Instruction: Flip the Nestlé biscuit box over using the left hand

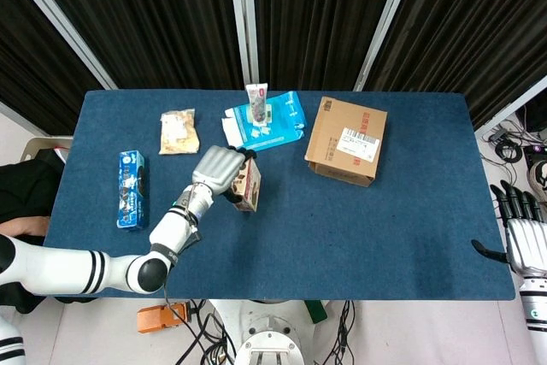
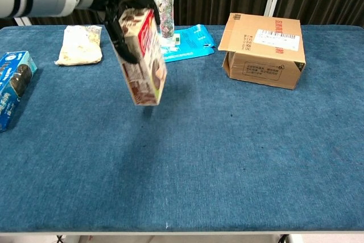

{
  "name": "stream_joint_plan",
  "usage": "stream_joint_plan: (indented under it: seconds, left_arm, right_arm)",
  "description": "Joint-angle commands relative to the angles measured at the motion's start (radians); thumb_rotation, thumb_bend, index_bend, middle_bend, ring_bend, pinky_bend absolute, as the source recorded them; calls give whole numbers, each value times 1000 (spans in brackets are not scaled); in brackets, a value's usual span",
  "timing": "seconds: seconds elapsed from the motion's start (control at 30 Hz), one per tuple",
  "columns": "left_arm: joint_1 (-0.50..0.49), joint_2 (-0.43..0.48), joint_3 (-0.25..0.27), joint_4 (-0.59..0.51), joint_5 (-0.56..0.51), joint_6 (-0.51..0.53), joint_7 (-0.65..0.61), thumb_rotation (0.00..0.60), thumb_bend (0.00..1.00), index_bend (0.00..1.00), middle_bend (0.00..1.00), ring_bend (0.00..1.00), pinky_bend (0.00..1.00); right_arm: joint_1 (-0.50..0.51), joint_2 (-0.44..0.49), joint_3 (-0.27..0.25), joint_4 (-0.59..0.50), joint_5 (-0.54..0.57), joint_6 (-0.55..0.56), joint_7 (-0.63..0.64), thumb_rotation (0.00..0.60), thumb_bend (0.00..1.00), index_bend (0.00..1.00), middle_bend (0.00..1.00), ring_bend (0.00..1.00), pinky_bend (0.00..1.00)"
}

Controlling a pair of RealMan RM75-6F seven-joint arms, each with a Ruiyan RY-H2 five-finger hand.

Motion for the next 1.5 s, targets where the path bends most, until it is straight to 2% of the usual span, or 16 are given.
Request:
stream_joint_plan:
  seconds: [0.03, 0.17, 0.27, 0.53, 0.67, 0.9, 1.07, 1.43, 1.5]
  left_arm:
    - [91, -4, -44, 22, 125, -21, -216, 600, 60, 322, 408, 376, 484]
    - [175, -62, -82, 111, 256, -86, -486, 600, 56, 322, 406, 363, 478]
    - [238, -148, -86, 229, 389, -110, -695, 600, 54, 322, 404, 342, 402]
    - [326, -370, -48, 518, 661, -26, -1035, 600, 47, 322, 396, 304, 224]
    - [338, -441, -24, 631, 746, -3, -1132, 600, 44, 322, 396, 297, 179]
    - [341, -513, 6, 784, 823, 12, -1180, 600, 25, 317, 395, 276, 135]
    - [341, -508, 32, 835, 853, -10, -1145, 600, 3, 245, 323, 191, 74]
    - [351, -474, 40, 804, 819, -82, -1000, 600, 0, 83, 149, 21, 0]
    - [352, -464, 40, 786, 807, -103, -974, 600, 0, 26, 79, 2, 0]
  right_arm:
    - [-1, 0, 0, -1, 1, 0, 0, 600, 244, 0, 3, 0, 0]
    - [0, 0, 0, -1, 1, 0, 0, 600, 243, 0, 3, 0, 0]
    - [1, 0, 1, 0, 3, -4, 2, 600, 244, 0, 3, 0, 0]
    - [1, 2, 2, -3, 10, -9, -1, 600, 244, 0, 3, 0, 0]
    - [1, 2, 3, -7, 11, -9, -7, 600, 244, 0, 3, 0, 0]
    - [-4, 7, 3, -16, 17, -5, -13, 600, 244, 0, 2, 0, 0]
    - [-6, 6, 2, -15, 21, -8, -10, 600, 244, 0, 3, 0, 0]
    - [1, 2, 2, -18, 12, -11, -14, 600, 244, 0, 2, 0, 0]
    - [0, 1, 1, -16, 13, -11, -14, 600, 244, 0, 3, 0, 0]
